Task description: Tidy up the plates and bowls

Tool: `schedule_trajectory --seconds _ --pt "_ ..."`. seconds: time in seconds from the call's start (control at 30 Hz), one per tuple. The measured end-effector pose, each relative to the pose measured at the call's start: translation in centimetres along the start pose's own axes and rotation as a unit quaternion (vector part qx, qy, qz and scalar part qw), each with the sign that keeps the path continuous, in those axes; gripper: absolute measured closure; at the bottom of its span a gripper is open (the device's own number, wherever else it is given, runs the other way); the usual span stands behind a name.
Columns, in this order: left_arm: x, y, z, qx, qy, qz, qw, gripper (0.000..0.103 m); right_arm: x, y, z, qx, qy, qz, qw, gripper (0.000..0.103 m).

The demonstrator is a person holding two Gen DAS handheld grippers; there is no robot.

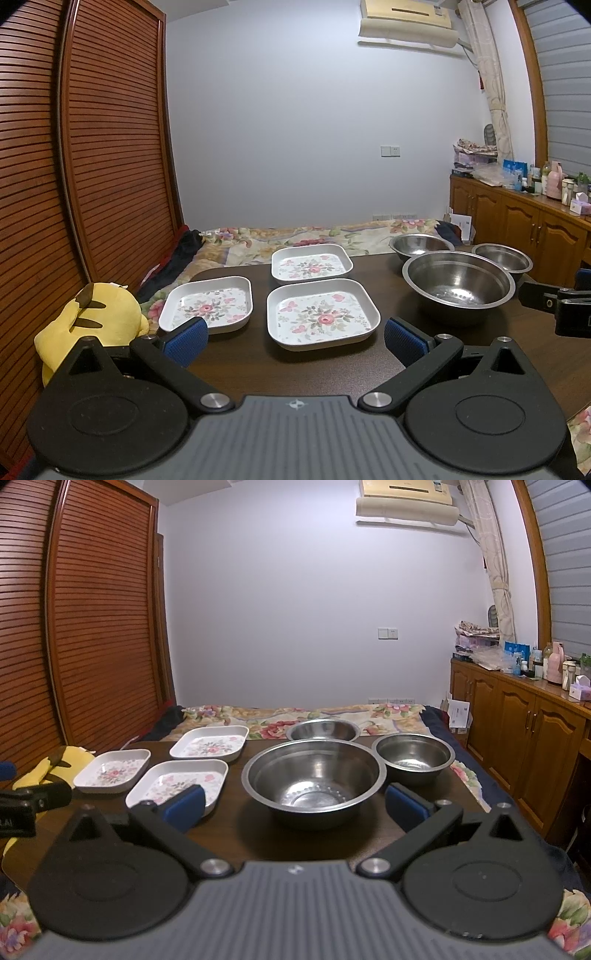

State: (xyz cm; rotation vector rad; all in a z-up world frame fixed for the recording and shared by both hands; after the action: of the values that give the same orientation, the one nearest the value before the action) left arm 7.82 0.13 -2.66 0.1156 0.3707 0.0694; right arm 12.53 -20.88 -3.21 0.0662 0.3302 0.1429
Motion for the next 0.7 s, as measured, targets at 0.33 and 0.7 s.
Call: schedule_trajectory --seconds 0.33,0.7 --pt "-0.03 0.01 0.0 0.0 0.0 0.0 1.0 0.0 -0.06 0.13 -0.07 0.0 -0.001 0.0 1.0 0.0" --pt "-0.28 0.11 0.13 0.0 -0.003 -0.001 1.0 0.0 -0.16 0.16 -0.08 0.0 -0.001 0.0 1.0 0.0"
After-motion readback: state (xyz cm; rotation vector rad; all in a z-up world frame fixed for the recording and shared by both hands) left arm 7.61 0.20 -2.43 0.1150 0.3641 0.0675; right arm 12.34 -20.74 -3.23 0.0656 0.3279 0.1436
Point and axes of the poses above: each gripper's, at about its wrist camera, not at the fingertips, and x roughly the way its jaws point, y to its left, z to its top, the point moved 9 cm from there along x, roughly the way its jaws point, and after that the axes turned 5 degrees about z, right-handed, at the moved point
